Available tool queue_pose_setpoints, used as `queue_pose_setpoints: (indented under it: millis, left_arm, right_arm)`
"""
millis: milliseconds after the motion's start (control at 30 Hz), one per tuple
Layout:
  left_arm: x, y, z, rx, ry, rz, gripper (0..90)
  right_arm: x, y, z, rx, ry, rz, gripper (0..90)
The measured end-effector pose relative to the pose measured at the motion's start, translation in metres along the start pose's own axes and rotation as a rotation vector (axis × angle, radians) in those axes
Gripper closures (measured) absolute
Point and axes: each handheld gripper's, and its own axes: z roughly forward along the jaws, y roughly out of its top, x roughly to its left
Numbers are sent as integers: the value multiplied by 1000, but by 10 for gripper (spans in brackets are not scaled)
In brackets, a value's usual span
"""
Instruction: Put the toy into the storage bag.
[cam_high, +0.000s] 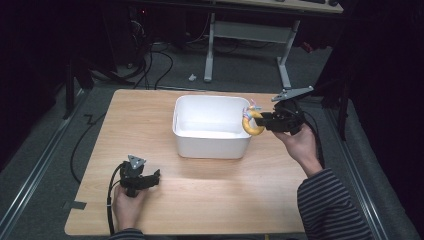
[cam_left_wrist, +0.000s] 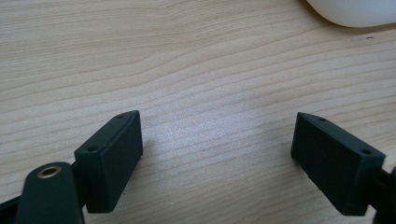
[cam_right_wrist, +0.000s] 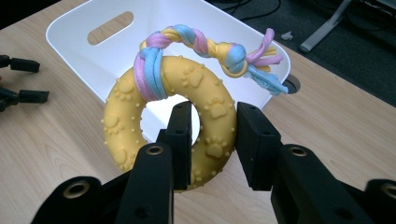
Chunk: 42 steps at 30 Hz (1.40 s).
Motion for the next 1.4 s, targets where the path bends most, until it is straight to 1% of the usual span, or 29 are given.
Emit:
queue_pose_setpoints:
  millis: [400, 500, 600, 700, 833, 933, 1133, 1167, 1200, 1267, 1300, 1400]
  left_arm:
    - [0, 0, 0, 0, 0, -2, 169]
    - [0, 0, 0, 0, 0, 0, 169]
    - [0, 0, 0, 0, 0, -2, 169]
    - [0, 0, 0, 0, 0, 0, 169]
    - [0, 0, 0, 0, 0, -1, 169]
    - [0, 0, 0, 1, 1, 0, 169]
    - [0, 0, 0, 0, 0, -1, 170]
    - [0, 0, 0, 0, 0, -1, 169]
    - [0, 0, 0, 0, 0, -1, 169]
    - [0, 0, 0, 0, 0, -2, 169]
    - [0, 0, 0, 0, 0, -2, 169]
    - [0, 0, 0, 0, 0, -2, 170]
  right_arm:
    - [0, 16, 22, 21, -5, 14, 685]
    - [2, 20, 29, 22, -3, 23, 685]
    - [7, 25, 39, 25, -8, 15, 685]
    - [10, 28, 50, 41, -11, 8, 685]
    - [11, 29, 60, 57, -18, 1, 685]
    - [10, 30, 66, 67, -20, 16, 685]
    - [12, 32, 85, 105, -29, 26, 685]
    - [14, 33, 90, 118, -31, 26, 685]
    - [14, 33, 90, 118, -31, 26, 685]
    - [16, 33, 95, 134, -32, 20, 685]
    - [17, 32, 97, 140, -36, 8, 685]
    - [18, 32, 104, 165, -43, -1, 685]
